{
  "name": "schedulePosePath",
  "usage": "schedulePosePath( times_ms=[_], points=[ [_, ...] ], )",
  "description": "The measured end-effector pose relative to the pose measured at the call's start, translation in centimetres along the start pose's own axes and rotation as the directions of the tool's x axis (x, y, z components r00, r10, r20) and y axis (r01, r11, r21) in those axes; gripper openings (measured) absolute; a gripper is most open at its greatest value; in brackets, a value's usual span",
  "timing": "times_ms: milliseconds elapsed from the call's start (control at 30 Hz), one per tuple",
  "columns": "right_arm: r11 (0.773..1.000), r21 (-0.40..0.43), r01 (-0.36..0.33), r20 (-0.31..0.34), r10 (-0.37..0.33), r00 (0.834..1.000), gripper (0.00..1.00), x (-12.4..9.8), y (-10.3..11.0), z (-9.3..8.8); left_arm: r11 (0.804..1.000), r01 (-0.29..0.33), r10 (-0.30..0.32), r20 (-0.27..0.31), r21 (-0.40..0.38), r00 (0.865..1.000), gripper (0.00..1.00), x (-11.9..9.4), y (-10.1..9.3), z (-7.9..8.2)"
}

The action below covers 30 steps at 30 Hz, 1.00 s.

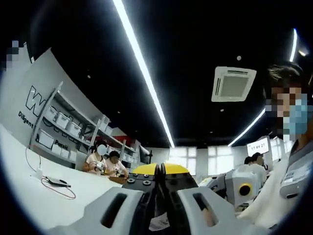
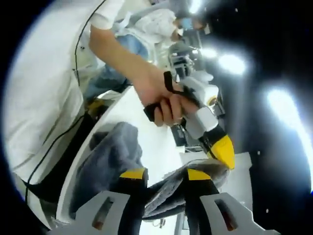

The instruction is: Open the folded towel by lifting each exposed corner and separating the folded layers until the towel lies flat within the target outline without major curled edges

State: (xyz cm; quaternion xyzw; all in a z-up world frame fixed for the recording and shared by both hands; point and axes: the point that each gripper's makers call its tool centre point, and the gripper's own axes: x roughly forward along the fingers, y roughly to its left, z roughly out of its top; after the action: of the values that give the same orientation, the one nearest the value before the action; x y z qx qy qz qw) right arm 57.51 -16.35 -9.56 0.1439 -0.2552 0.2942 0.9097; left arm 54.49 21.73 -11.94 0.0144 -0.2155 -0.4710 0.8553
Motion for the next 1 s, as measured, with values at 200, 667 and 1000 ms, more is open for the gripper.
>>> schedulePosePath(
  times_ms=[200, 667, 1000],
  points=[
    [0.995, 0.023, -0.096, -0.018, 0.096, 0.995, 0.35, 2.4, 3.3, -1.5, 0.985, -0.159, 0.154, 0.075, 0.062, 0.985, 0.02, -2.9, 1.8, 3.3],
    [0.994, -0.006, -0.109, -0.093, 0.108, 0.990, 0.04, 3.0, 3.5, -3.4, 0.992, -0.121, 0.120, 0.042, 0.024, 0.992, 0.02, -1.9, 1.2, 2.3],
    [0.997, 0.026, -0.074, -0.092, 0.076, 0.993, 0.00, 2.4, 2.6, -3.1, 0.999, 0.008, -0.005, -0.058, 0.043, 0.998, 0.03, 2.1, -2.0, -2.1]
  ],
)
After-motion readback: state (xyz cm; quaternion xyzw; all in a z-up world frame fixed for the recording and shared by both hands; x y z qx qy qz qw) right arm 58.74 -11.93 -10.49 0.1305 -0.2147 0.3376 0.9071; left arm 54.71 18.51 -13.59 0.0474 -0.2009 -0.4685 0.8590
